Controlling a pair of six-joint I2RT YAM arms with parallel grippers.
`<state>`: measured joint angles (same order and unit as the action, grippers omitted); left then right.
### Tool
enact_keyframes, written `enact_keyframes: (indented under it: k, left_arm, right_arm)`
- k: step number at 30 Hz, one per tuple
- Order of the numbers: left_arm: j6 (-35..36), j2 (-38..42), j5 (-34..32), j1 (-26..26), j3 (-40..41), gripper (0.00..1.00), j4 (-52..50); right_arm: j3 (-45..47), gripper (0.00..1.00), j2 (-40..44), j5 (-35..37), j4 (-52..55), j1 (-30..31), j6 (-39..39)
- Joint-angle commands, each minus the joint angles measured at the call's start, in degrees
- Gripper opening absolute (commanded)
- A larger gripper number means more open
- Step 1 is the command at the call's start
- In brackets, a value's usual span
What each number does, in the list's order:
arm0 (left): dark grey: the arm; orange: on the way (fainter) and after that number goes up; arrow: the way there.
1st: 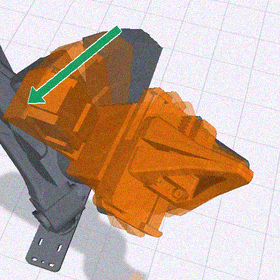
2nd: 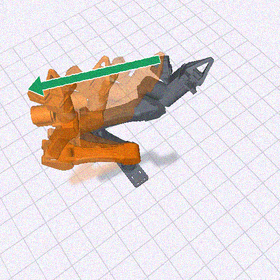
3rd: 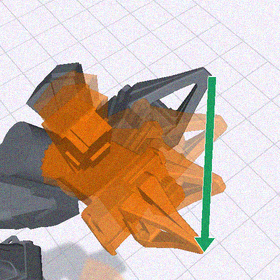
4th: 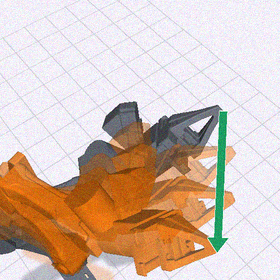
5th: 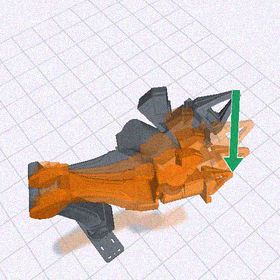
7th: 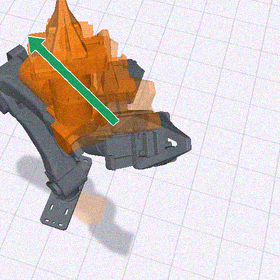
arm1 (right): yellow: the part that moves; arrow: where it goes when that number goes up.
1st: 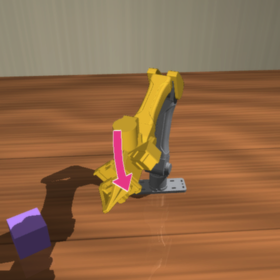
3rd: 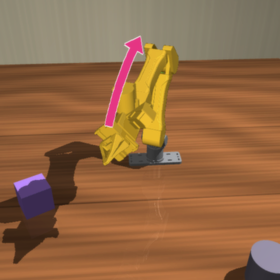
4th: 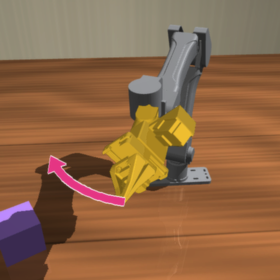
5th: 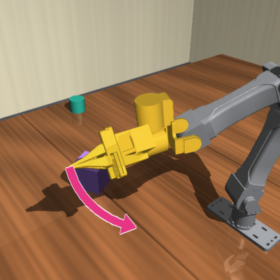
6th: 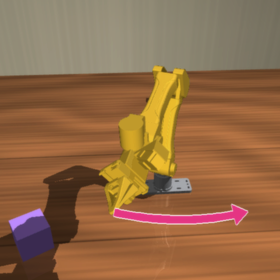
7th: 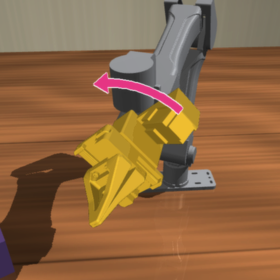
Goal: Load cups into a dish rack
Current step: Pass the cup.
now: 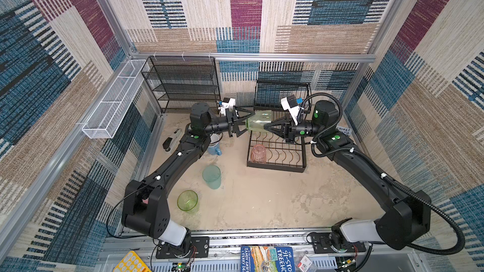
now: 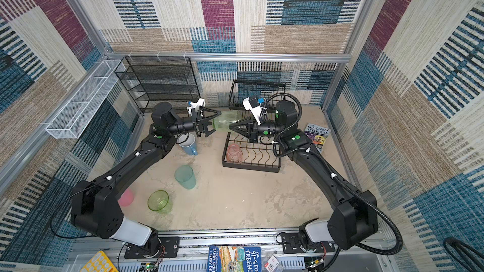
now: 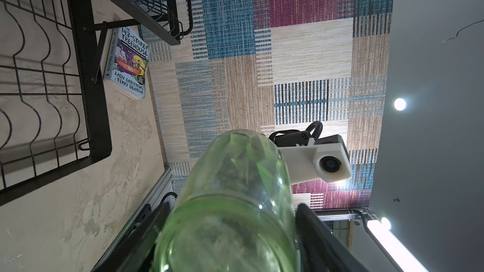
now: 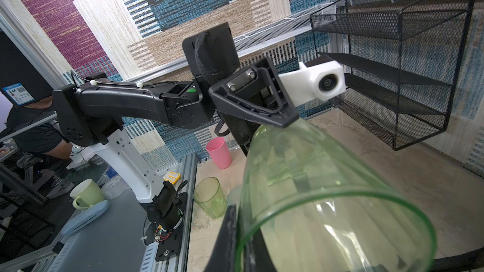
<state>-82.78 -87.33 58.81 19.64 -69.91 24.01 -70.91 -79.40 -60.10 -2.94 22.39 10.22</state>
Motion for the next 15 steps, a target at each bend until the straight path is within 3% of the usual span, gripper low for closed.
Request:
enact_keyframes:
  k: [1,7,9,12,15]
  left_arm:
    - [0.3,-0.1,3.9,0.0,-0.1,0.72,5.4]
    - [-1.8,-0.6,3.5,-1.1,1.1,0.64,8.7]
    - [-2.1,-0.8,3.2,-1.5,1.4,0.64,9.1]
    - [-2.3,-0.8,2.6,-2.0,1.9,0.64,9.1]
    - [-2.7,-0.9,1.7,-2.6,2.3,0.63,9.4]
  right_arm:
    - [-1.1,0.00,-1.1,-0.2,1.1,0.1,-0.6]
    - [-3.2,0.02,-3.1,0.0,2.0,0.1,-0.9]
    - [-3.6,0.12,-3.7,0.3,2.0,0.1,-0.8]
    - [-4.2,0.35,-4.5,1.0,1.8,0.1,-0.6]
    - [-4.4,0.44,-5.0,1.6,1.1,0.1,-0.1]
